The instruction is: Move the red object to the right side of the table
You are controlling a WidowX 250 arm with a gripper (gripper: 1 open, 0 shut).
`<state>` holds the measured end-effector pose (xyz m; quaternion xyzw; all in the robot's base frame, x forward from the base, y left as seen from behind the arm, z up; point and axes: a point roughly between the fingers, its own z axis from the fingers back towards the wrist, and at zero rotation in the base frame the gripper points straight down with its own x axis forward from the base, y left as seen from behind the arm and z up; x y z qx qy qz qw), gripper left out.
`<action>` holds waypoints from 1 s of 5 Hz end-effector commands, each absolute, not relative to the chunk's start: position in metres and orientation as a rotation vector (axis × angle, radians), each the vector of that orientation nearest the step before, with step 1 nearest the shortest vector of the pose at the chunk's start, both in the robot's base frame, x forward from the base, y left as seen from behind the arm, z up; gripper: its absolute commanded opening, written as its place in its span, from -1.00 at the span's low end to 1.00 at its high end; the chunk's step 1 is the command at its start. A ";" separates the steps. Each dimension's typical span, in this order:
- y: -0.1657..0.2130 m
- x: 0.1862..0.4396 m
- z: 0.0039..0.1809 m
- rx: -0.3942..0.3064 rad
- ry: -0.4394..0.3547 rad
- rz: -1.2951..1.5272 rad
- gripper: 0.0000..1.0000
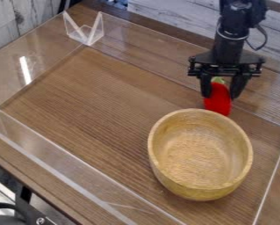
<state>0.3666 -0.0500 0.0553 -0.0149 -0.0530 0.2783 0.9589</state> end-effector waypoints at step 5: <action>-0.058 0.373 0.088 -0.103 -0.215 0.651 1.00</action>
